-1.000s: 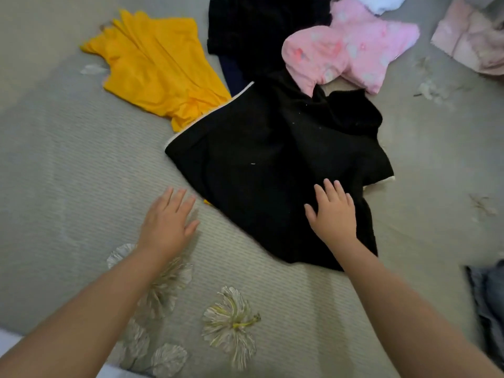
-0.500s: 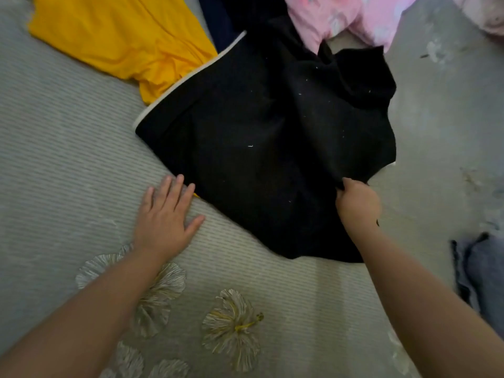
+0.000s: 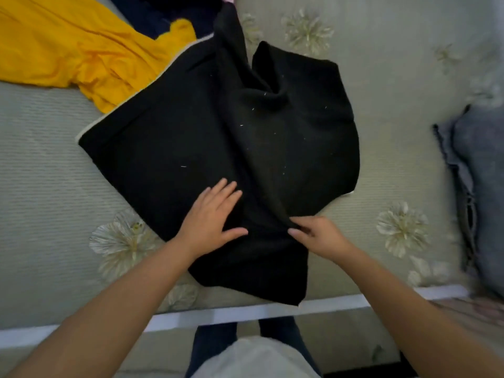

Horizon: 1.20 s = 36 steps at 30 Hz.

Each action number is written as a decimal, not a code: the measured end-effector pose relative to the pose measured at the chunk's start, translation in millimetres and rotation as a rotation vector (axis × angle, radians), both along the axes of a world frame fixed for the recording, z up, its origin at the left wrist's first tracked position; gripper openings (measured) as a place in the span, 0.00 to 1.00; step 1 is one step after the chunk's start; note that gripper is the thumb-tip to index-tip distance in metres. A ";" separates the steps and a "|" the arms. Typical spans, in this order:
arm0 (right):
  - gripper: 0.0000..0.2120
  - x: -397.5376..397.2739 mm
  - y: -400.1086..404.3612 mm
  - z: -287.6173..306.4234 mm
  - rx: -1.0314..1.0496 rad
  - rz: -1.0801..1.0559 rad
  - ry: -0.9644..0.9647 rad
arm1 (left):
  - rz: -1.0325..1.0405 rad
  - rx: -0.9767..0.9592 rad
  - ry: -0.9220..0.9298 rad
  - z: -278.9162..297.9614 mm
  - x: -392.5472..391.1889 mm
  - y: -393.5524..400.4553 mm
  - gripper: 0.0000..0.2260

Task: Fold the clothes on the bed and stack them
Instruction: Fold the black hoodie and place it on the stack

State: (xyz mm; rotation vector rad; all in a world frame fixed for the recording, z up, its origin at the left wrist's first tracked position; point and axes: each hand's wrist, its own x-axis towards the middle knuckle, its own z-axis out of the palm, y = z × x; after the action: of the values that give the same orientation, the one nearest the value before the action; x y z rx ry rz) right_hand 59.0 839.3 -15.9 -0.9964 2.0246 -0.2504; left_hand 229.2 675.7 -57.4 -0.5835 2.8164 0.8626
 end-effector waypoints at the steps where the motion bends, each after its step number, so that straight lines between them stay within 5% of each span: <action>1: 0.17 -3.4 15.8 0.7 0.025 0.027 -0.080 | -0.031 0.011 -0.040 -2.1 1.0 17.4 0.38; 3: 0.20 -19.3 39.0 3.4 -0.049 0.049 0.000 | -0.009 0.035 -0.082 -5.0 1.3 50.2 0.40; 5: 0.23 -45.9 50.6 -1.6 -0.175 0.075 0.304 | 0.052 0.035 -0.088 -6.0 -5.4 79.9 0.43; 8: 0.28 -87.8 50.5 -16.4 -0.061 0.245 0.576 | 0.180 0.009 -0.109 -9.0 -28.4 120.3 0.43; 12: 0.25 -118.2 44.1 -46.4 0.012 0.425 0.672 | 0.600 0.014 -0.039 -12.3 -71.9 131.6 0.23; 14: 0.23 -124.8 37.7 -53.0 -0.045 0.421 0.677 | 0.672 -0.019 0.005 -9.3 -84.0 119.3 0.14; 18: 0.16 -139.1 21.5 -47.1 -0.112 0.449 0.638 | 0.718 -0.018 0.122 12.6 -72.8 90.8 0.13; 22: 0.14 -143.1 -4.6 11.0 -0.212 0.355 0.414 | 0.876 -0.043 0.297 65.4 -64.6 49.3 0.13; 26: 0.08 -156.4 -20.0 108.4 -0.210 0.183 0.046 | 0.817 0.075 0.349 140.2 -69.8 16.3 0.13; 31: 0.20 -176.4 -30.7 197.8 0.242 0.261 -0.626 | 0.354 0.357 -0.288 241.4 -74.6 -12.6 0.05; 34: 0.20 -191.1 -57.6 228.2 0.272 0.279 -0.468 | 0.342 0.312 -0.345 281.0 -94.4 -36.5 0.06; 36: 0.11 -203.5 -83.2 236.5 0.148 0.357 0.032 | 0.473 -0.047 -0.215 286.1 -112.0 -60.0 0.08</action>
State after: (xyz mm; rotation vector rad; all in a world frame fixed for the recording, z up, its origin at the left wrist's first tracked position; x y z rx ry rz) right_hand -144.5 756.1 220.5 -1.2485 1.8235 0.1052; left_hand 117.2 615.6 228.7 -1.2983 2.5437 0.7435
